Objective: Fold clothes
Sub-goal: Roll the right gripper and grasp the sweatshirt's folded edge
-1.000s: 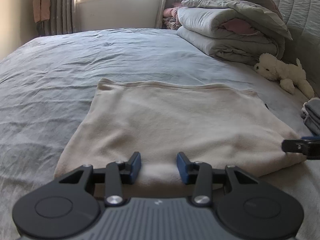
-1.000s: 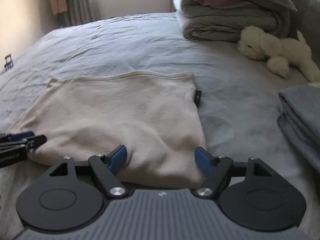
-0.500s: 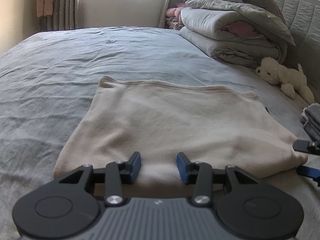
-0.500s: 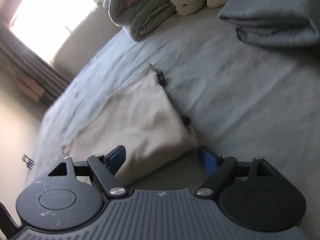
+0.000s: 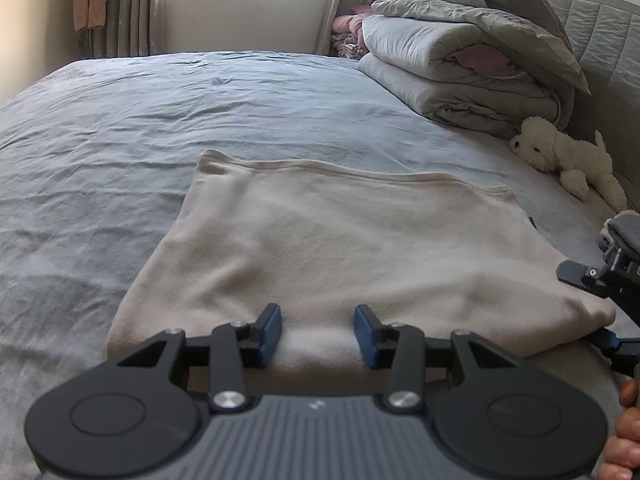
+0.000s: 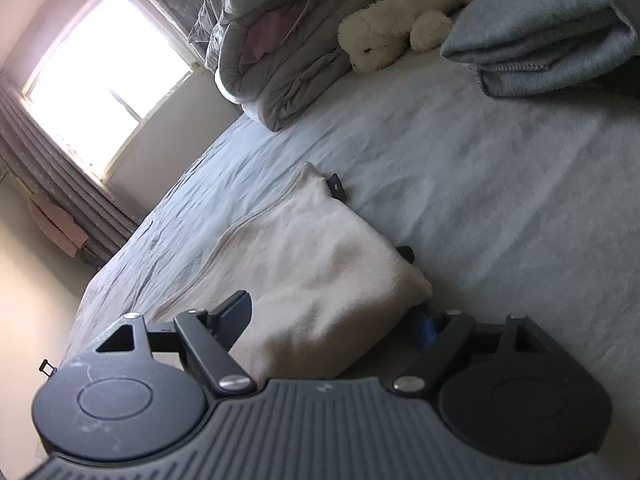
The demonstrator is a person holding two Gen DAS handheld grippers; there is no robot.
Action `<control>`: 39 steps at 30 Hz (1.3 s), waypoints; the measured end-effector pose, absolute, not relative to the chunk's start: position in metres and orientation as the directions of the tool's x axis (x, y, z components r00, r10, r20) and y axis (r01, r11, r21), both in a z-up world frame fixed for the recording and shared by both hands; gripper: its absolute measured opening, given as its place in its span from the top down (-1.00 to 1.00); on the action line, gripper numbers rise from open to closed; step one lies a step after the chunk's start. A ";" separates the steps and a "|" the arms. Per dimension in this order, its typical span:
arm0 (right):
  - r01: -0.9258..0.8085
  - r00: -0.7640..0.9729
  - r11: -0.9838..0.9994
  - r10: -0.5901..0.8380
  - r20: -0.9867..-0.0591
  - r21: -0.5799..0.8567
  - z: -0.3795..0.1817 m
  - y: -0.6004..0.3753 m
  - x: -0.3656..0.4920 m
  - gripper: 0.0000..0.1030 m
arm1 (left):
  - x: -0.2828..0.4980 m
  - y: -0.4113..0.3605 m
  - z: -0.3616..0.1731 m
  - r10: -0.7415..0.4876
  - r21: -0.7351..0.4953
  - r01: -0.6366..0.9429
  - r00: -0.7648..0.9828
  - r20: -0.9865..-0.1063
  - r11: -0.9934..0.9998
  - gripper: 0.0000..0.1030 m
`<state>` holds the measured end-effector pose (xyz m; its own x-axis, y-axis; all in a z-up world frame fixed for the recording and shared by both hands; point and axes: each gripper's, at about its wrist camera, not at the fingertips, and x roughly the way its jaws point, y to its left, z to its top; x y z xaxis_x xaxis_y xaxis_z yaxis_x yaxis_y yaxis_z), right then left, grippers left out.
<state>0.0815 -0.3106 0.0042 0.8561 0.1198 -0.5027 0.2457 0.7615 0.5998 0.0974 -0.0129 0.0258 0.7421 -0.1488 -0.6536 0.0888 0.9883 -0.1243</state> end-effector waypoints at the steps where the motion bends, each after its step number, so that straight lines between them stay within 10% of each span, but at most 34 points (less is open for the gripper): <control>1: 0.246 0.855 0.772 0.113 -0.506 0.587 0.005 -0.308 0.083 -0.45 | 0.097 -0.014 0.026 -0.147 -0.122 0.088 0.743 -0.653 0.989 0.18; 5: 0.258 0.860 0.822 0.044 -0.508 0.508 0.009 -0.298 0.083 0.24 | 0.098 -0.014 0.026 -0.148 -0.125 0.087 0.742 -0.653 0.988 0.18; 19: 0.289 0.865 0.711 0.094 -0.494 0.642 -0.001 -0.312 0.077 0.01 | 0.098 -0.014 0.026 -0.144 -0.120 0.086 0.744 -0.653 0.989 0.18; 39: 0.255 0.877 0.755 0.081 -0.473 0.604 0.015 -0.309 0.081 0.41 | 0.096 -0.017 0.026 -0.132 -0.091 0.097 0.746 -0.653 0.991 0.18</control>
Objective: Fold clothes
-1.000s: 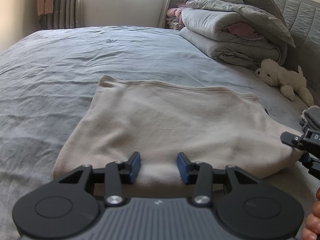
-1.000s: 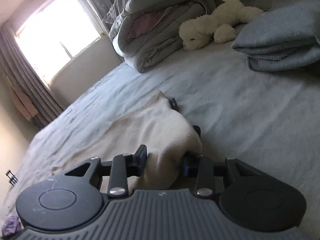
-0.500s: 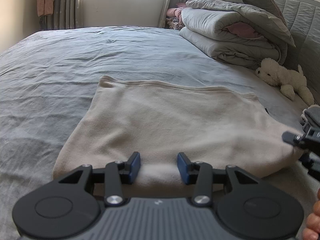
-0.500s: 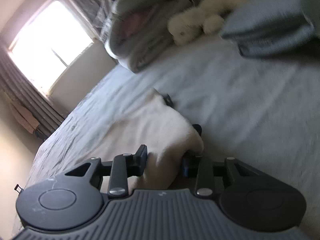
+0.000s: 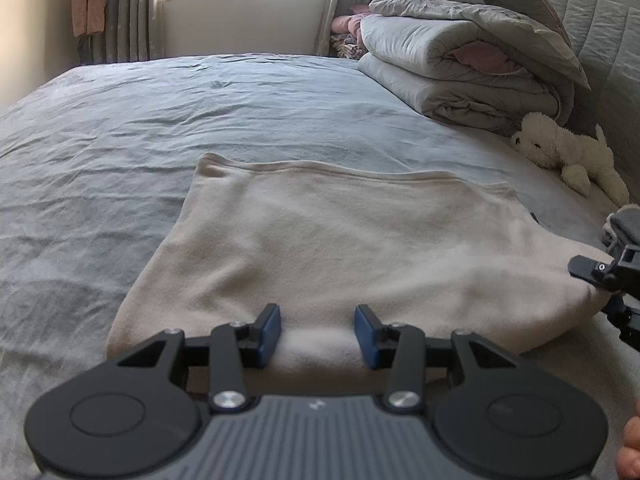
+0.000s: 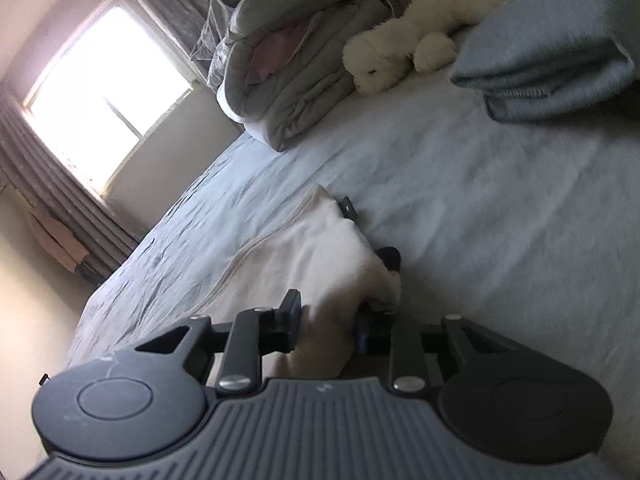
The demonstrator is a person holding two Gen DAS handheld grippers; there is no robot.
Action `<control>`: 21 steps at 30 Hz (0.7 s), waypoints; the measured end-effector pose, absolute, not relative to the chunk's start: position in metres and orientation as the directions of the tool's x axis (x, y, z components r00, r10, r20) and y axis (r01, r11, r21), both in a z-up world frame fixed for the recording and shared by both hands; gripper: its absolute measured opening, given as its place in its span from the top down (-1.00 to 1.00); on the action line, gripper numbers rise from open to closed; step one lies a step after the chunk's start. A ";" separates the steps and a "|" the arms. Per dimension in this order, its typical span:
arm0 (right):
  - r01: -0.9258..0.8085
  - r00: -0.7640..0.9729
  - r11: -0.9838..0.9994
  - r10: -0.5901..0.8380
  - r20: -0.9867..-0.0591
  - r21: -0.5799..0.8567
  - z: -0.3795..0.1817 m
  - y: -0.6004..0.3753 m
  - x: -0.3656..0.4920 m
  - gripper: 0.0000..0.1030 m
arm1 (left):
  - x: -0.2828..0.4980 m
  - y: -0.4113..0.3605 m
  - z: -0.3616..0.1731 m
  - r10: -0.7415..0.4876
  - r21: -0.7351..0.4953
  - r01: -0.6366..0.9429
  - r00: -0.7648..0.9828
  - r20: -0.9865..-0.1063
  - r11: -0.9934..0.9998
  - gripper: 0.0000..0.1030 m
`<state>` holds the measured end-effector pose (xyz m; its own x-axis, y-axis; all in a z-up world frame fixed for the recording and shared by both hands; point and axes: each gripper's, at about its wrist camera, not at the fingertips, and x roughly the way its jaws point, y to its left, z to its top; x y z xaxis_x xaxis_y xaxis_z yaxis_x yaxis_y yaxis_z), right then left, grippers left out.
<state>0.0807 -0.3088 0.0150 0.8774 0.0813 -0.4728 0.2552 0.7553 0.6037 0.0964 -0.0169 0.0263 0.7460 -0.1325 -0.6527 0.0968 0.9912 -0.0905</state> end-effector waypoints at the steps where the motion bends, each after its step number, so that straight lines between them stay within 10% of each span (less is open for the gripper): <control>1: 0.262 0.872 0.759 0.079 -0.483 0.596 0.014 -0.308 0.082 0.41 | 0.096 -0.018 0.026 -0.130 -0.085 0.099 0.747 -0.652 0.991 0.18; 21: 0.235 0.864 0.806 0.084 -0.496 0.544 0.028 -0.304 0.089 0.57 | 0.098 -0.017 0.031 -0.160 -0.121 0.107 0.757 -0.633 0.987 0.01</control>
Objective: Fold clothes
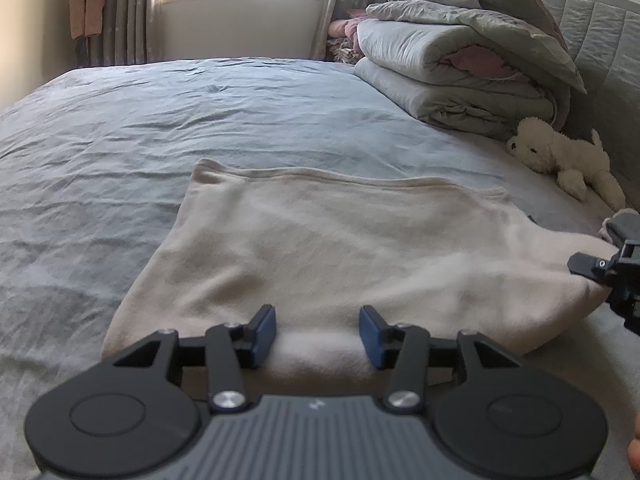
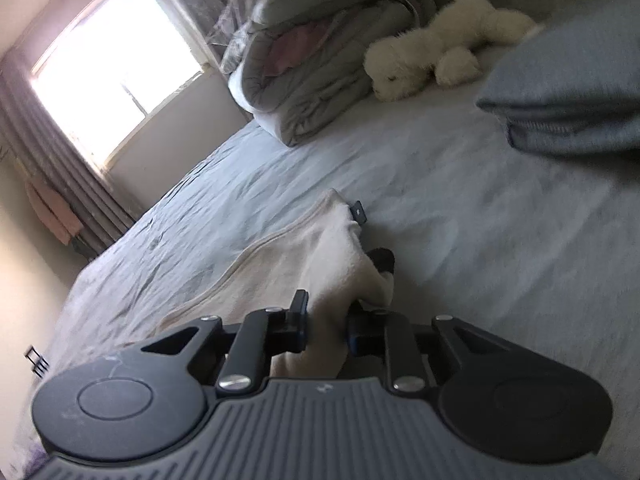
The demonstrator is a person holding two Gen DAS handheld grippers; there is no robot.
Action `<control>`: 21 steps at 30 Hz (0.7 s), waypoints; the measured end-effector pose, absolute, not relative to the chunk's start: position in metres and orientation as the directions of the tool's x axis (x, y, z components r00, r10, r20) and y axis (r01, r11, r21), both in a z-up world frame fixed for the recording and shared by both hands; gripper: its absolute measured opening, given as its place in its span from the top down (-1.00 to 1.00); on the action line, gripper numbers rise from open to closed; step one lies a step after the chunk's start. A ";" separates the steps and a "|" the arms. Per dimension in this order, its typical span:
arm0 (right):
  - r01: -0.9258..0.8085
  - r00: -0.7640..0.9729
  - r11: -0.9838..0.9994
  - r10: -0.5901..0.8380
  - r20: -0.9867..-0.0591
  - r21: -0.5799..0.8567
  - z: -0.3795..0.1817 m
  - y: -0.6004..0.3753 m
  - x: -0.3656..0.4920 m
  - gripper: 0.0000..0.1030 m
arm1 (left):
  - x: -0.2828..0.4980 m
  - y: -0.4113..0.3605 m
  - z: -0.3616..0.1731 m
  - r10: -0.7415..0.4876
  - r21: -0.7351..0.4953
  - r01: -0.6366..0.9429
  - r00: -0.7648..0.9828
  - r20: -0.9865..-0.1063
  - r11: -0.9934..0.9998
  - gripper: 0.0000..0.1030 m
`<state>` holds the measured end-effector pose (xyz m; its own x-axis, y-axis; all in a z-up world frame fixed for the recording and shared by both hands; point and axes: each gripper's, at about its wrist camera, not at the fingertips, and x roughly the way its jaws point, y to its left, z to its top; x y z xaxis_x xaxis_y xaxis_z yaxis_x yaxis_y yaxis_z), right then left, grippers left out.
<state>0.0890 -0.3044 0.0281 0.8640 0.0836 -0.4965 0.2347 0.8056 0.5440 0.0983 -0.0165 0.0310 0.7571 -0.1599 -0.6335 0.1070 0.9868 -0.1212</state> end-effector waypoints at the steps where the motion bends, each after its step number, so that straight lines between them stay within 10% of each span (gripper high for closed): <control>1: 0.238 0.862 0.800 0.088 -0.499 0.551 0.028 -0.305 0.089 0.57 | 0.097 -0.017 0.033 -0.172 -0.132 0.113 0.762 -0.624 0.985 -0.03; 21: 0.201 0.864 0.800 0.127 -0.488 0.565 0.038 -0.303 0.090 0.57 | 0.106 -0.075 0.031 -0.106 0.003 0.139 0.770 -0.630 0.990 -0.16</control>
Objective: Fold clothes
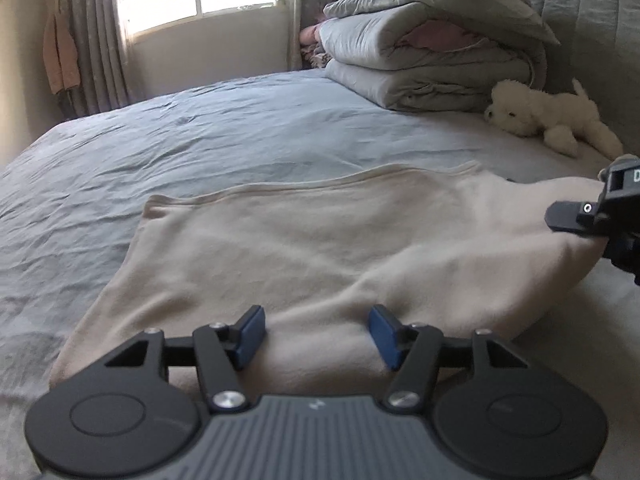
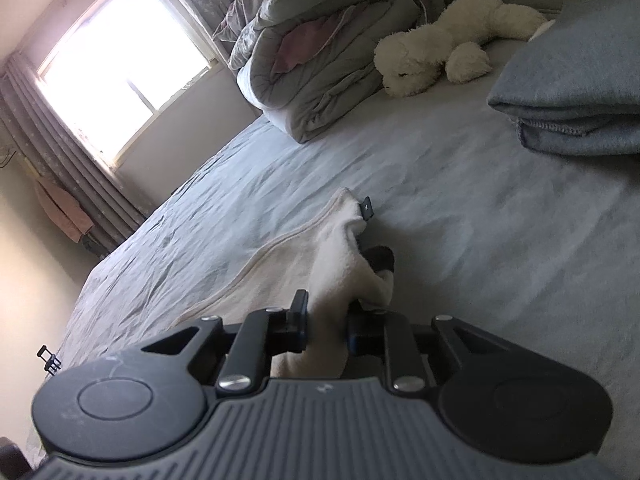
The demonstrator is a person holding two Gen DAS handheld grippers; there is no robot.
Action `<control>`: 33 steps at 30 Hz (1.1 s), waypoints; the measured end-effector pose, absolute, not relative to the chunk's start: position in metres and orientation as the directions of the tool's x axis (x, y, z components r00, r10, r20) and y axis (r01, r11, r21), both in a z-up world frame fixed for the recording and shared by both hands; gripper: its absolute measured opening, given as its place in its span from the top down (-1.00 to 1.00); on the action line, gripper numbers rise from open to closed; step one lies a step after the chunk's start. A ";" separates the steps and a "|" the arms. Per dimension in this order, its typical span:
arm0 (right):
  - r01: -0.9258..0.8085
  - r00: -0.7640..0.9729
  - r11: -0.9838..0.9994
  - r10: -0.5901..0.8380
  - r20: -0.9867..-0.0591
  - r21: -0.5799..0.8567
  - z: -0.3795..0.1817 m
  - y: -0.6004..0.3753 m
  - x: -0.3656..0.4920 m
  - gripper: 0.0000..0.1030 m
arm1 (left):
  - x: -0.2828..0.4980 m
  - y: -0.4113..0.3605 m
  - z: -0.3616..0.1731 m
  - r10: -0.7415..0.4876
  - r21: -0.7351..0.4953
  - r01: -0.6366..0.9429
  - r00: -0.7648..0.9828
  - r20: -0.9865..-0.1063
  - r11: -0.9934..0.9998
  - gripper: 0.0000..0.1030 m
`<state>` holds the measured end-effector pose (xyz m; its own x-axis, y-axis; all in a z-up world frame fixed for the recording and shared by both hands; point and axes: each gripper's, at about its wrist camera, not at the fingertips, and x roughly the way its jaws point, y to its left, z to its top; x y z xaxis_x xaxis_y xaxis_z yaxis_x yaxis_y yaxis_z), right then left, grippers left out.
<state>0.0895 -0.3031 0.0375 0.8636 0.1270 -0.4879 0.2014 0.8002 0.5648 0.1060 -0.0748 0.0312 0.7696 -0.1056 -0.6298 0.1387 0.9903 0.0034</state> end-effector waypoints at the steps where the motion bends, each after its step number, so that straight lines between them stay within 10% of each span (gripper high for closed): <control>1: 0.199 0.864 0.800 0.129 -0.487 0.566 0.038 -0.303 0.089 0.57 | 0.108 -0.073 0.034 -0.109 -0.015 0.129 0.765 -0.635 0.991 -0.15; 33: 0.215 0.858 0.784 0.133 -0.497 0.582 0.038 -0.306 0.090 0.57 | 0.134 -0.073 0.041 0.032 0.128 0.084 0.701 -0.712 0.988 -0.30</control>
